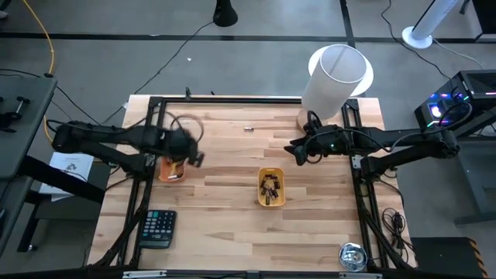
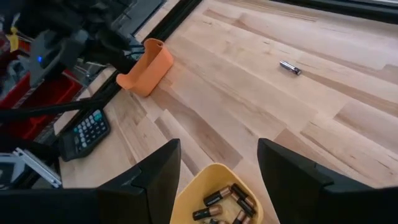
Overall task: Sort batteries
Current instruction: Put the silver battery into the orange bin
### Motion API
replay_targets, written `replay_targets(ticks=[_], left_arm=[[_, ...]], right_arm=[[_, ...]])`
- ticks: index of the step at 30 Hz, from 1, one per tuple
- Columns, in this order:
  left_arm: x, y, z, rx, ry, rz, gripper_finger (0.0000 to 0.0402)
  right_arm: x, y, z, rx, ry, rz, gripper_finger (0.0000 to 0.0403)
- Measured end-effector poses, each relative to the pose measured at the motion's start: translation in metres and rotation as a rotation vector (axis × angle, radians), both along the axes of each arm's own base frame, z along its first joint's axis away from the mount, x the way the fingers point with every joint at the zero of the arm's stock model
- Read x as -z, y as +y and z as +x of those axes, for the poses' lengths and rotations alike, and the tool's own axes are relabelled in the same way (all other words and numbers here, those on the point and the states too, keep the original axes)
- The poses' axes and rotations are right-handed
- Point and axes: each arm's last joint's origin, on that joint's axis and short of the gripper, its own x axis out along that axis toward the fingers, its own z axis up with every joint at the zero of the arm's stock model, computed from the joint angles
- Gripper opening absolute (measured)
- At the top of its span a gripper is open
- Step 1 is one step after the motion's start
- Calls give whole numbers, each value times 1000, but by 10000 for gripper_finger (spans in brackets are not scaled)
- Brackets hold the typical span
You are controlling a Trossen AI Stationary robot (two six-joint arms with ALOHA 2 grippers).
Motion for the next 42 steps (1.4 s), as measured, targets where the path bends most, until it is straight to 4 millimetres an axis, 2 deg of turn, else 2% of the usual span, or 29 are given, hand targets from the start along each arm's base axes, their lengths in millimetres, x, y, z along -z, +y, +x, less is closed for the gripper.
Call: replay_targets(ticks=[3, 8, 10, 13, 17, 19, 23, 27, 32, 36, 42], left_arm=[[-8, 21, 28, 103, -65, 78, 237], [1, 79, 81, 373, 131, 137, 228], [9, 108, 103, 537, 217, 175, 225], [20, 148, 135, 834, 258, 244, 225], [32, 187, 171, 1209, 259, 344, 225], [38, 203, 183, 1281, 231, 354, 225], [56, 234, 197, 1270, 145, 297, 225], [78, 252, 198, 1260, 67, 154, 225], [102, 257, 197, 1277, -6, 12, 225], [116, 258, 199, 1299, 48, 8, 225], [120, 249, 211, 1318, 85, 57, 216]], right_arm=[[-3, -4, 2, -6, -35, 9, 209], [-11, -12, 6, -56, -127, 24, 209], [-14, -15, 7, -63, -160, 33, 209], [-17, -18, 8, -56, -196, 39, 209], [-18, -21, 9, -41, -217, 39, 209], [-19, -22, 9, -23, -226, 62, 209], [-19, -24, 8, 55, -242, 108, 209], [-19, -24, 8, 110, -258, 145, 209], [-19, -21, 9, 115, -267, 196, 209], [-19, -15, 9, 88, -262, 185, 209], [-19, -6, 10, 57, -257, 178, 209]])
